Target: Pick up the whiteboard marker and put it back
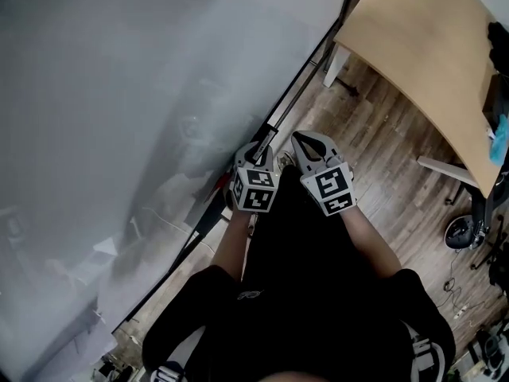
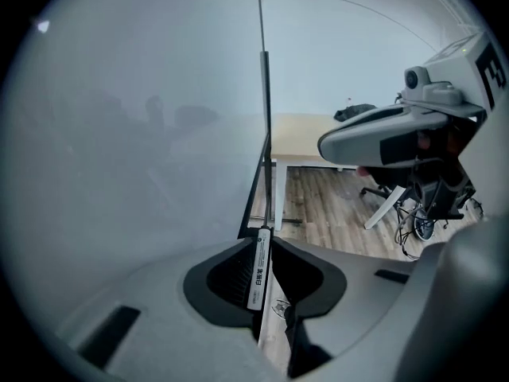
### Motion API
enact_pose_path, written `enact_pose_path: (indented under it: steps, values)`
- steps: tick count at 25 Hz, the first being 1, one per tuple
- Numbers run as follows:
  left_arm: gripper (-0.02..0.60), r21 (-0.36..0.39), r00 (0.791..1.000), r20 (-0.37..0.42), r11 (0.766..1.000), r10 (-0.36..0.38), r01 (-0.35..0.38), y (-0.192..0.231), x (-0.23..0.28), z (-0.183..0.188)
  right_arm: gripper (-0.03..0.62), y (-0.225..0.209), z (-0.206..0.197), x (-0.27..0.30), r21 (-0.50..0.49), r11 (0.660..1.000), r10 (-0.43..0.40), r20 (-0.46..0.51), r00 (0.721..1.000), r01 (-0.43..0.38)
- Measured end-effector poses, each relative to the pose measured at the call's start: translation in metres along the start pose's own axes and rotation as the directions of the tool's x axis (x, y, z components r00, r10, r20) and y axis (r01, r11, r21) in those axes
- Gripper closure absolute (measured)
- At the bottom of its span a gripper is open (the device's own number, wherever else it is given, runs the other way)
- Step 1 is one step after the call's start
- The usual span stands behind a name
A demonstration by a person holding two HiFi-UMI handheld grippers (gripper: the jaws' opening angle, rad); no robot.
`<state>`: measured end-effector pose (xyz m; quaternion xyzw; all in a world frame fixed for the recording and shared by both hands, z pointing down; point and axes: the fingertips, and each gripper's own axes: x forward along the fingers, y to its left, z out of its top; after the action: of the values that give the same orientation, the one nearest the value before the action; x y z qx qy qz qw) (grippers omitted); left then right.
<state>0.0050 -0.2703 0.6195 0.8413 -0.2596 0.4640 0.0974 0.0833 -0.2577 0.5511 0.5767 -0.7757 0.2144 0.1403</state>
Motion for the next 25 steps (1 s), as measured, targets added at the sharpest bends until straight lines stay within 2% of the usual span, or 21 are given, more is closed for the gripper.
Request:
enact_pose_path:
  steps: [5,8,10,14,19,22,25]
  values:
    - [0.512,-0.081,0.997,0.017,0.994,0.076,-0.074,-0.004,-0.012,-0.001,0.591,0.002,-0.012,-0.007,-0.029,0.996,0.082,-0.027,0.996,-0.083]
    - [0.544,-0.143,0.981,0.092,0.977,0.172,-0.158,-0.01,-0.029,0.012,0.591,-0.003,-0.005,-0.014,-0.085,0.987,0.133,-0.003,0.991,-0.133]
    - [0.567,-0.203,0.957,0.145,0.954,0.25,-0.219,-0.018,-0.044,0.019,0.591,-0.004,0.004,-0.024,-0.127,0.976,0.18,0.025,0.983,-0.175]
    - [0.575,-0.341,0.895,0.202,0.885,0.398,-0.317,-0.042,-0.073,0.021,0.591,0.001,0.007,-0.048,-0.174,0.947,0.284,0.061,0.957,-0.27]
    - [0.575,-0.486,0.827,0.254,0.806,0.501,-0.338,-0.071,-0.11,0.02,0.592,0.013,0.009,-0.078,-0.212,0.917,0.365,0.097,0.926,-0.339]
    - [0.575,-0.524,0.792,0.25,0.766,0.557,-0.373,-0.08,-0.131,0.014,0.592,0.027,0.013,-0.091,-0.246,0.893,0.412,0.113,0.904,-0.376]
    - [0.575,-0.545,0.752,0.27,0.739,0.601,-0.395,-0.087,-0.151,0.01,0.592,0.04,0.014,-0.101,-0.265,0.877,0.445,0.126,0.887,-0.402]
